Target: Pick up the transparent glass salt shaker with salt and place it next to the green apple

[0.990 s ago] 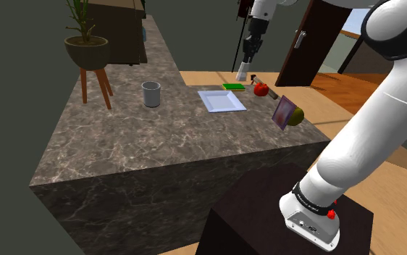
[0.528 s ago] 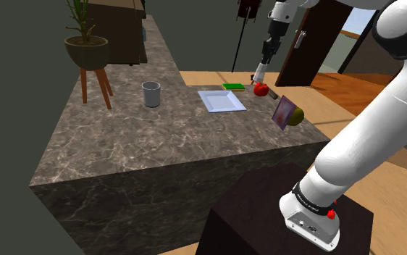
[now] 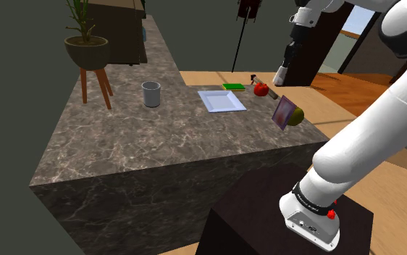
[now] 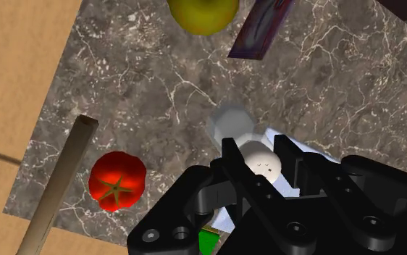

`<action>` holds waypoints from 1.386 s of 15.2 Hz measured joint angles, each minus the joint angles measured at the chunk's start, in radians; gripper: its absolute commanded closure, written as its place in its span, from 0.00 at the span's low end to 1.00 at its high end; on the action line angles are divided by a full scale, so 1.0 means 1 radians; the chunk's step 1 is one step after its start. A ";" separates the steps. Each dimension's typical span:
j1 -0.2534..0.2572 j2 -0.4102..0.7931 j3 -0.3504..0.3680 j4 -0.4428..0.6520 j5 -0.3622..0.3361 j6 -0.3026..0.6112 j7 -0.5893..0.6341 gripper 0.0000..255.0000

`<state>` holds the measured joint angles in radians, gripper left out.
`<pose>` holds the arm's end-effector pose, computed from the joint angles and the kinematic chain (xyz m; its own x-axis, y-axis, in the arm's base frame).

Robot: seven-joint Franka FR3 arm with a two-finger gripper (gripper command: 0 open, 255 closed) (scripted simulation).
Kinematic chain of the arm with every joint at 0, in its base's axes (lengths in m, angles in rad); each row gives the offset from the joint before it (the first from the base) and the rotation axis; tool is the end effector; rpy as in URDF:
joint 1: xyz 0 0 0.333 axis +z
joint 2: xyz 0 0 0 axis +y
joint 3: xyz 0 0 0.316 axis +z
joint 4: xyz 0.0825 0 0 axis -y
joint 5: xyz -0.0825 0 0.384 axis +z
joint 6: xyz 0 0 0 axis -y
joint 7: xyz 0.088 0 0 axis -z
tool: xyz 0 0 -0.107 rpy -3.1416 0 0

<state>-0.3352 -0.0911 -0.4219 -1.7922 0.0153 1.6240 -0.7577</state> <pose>0.3781 -0.3661 0.5694 0.9997 0.0035 -0.0257 0.0010 -0.9953 -0.0964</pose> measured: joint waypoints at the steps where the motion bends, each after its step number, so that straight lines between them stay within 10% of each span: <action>1: -0.008 0.003 -0.010 0.004 -0.001 -0.002 -0.019 1.00; 11: -0.132 0.108 -0.154 0.115 0.020 -0.029 -0.290 1.00; 21: -0.142 0.113 -0.163 0.004 0.021 0.084 -0.316 1.00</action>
<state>-0.4776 0.0215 -0.5853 -1.7881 0.0363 1.7084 -1.0742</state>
